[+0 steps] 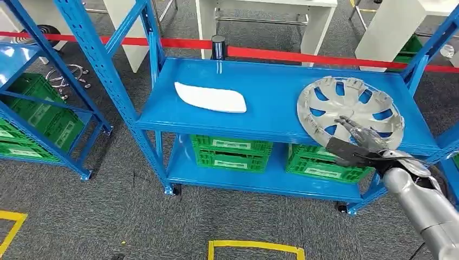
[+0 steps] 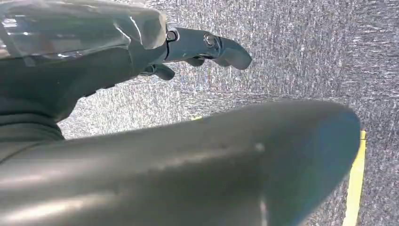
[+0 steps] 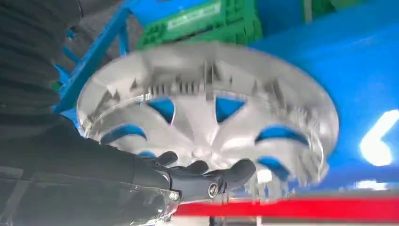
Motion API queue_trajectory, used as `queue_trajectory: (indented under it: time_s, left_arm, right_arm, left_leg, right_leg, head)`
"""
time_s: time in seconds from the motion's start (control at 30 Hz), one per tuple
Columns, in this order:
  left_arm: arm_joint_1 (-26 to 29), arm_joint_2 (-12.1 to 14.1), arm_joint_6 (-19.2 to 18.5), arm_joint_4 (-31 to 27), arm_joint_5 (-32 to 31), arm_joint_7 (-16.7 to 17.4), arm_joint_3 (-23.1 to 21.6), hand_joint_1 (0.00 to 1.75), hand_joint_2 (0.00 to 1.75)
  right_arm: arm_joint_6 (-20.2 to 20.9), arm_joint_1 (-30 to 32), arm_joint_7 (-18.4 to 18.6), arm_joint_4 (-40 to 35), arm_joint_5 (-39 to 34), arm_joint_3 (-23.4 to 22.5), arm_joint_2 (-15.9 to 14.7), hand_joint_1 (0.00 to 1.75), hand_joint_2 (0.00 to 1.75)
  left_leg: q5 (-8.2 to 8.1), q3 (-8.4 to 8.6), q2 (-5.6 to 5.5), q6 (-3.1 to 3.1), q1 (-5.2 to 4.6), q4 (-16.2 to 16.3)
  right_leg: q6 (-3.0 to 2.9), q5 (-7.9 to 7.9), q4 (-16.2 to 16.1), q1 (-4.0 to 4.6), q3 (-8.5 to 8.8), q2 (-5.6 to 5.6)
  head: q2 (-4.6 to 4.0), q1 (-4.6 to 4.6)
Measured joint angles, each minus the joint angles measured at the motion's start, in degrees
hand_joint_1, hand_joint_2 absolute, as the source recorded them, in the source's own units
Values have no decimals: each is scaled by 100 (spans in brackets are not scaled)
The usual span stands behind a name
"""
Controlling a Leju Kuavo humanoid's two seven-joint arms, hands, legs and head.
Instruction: Take the parts from the cabinet and place them on the table.
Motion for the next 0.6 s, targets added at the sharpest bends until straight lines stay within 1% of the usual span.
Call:
queue_trajectory:
  time_s: [0.03,0.07,0.1,0.13,0.17,0.2,0.27,0.3,0.33,0.37,0.4,0.47,0.5,0.53,0.57,0.6]
  left_arm:
    - [0,0,0,0,0,-2,0,0,0]
    - [-1,-2,0,0,0,0,0,0,0]
    - [-4,-7,0,-2,0,-2,0,0,0]
    - [-5,-7,0,-4,0,-2,0,0,0]
    - [-7,2,0,-4,0,-2,-2,0,0]
    - [-14,2,0,-9,2,-2,-2,0,0]
    - [-12,18,0,-9,7,-2,-2,0,0]
    - [-13,18,0,-9,7,-2,-4,0,0]
    - [-16,26,2,-9,7,-2,-4,0,0]
    - [-17,28,0,-9,7,-2,-7,0,0]
    - [-23,33,0,-9,7,-2,-9,0,0]
    - [-22,33,0,-9,15,-2,-11,0,0]
    - [-17,31,-2,-9,15,-4,-13,0,0]
    - [-17,31,-9,-9,17,-2,-15,0,0]
    - [-18,31,-15,-9,17,-2,-15,0,0]
    - [-19,33,-20,-9,17,-4,-15,0,0]
  right_arm:
    - [13,1,15,26,37,33,0,0,175]
    - [22,-10,44,52,77,61,-6,0,175]
    - [37,-38,66,79,105,81,-11,0,175]
    - [59,-73,77,118,138,103,-15,0,175]
    - [79,-121,76,168,162,127,-11,0,175]
    - [85,-122,83,186,175,146,-11,0,175]
    - [85,-126,94,240,184,192,-9,0,175]
    - [85,-129,94,258,184,214,-9,0,175]
    - [85,-138,94,271,184,221,-7,0,175]
    - [85,-160,96,284,186,223,-7,0,175]
    - [85,-174,96,297,188,234,-2,0,175]
    - [94,-184,96,334,206,265,20,0,175]
    - [101,-184,96,367,215,278,33,0,175]
    - [107,-186,96,400,223,293,46,0,175]
    - [111,-198,96,437,226,311,66,0,175]
    - [111,-214,96,468,230,315,81,0,175]
  left_leg:
    - [-2,2,-2,-3,1,2]
    - [-5,2,-5,-7,3,11]
    - [-20,2,-9,-30,7,37]
    - [-46,-5,-11,-63,8,79]
    - [-83,-35,-8,-105,-31,132]
    - [-105,-56,-9,-128,-41,162]
    - [-94,-58,-6,-148,-29,159]
    - [-99,-60,-6,-163,-18,166]
    - [-141,-107,-5,-198,0,202]
    - [-279,-168,-3,-241,3,379]
    - [-477,-330,-5,-275,19,738]
    - [-874,-802,-3,-316,52,1713]
    - [-940,-975,-3,-320,60,2036]
    - [-870,-1003,-4,-313,60,2051]
    - [-660,-885,-4,-297,59,1758]
    - [-407,-661,-5,-269,56,1281]
  right_leg:
    - [43,68,-83,-7,25,0]
    - [109,234,-430,-19,194,-3]
    - [177,470,-1019,-38,483,-13]
    - [222,655,-1563,-58,767,-43]
    - [180,672,-1818,-45,882,-66]
    - [95,712,-1833,-44,911,-23]
    - [36,716,-1811,-9,897,-21]
    - [4,717,-1817,-16,896,-21]
    - [-36,733,-1831,-78,917,-21]
    - [-57,724,-1831,-72,927,-20]
    - [-87,726,-1831,-71,927,-21]
    - [-89,724,-1827,-57,921,-20]
    - [-90,723,-1827,-49,921,-20]
    - [-89,723,-1826,-44,924,-20]
    - [-89,722,-1827,-36,929,-16]
    - [-88,722,-1828,-31,935,-8]
  head:
    - [0,2]
    - [0,0]
    - [0,2]
    - [0,4]
    - [0,9]
    - [0,-4]
    - [0,2]
    - [0,0]
    - [0,4]
    - [0,-6]
    - [-2,-26]
    - [0,-24]
    - [0,-24]
    - [0,-24]
    - [0,-24]
    - [0,-24]
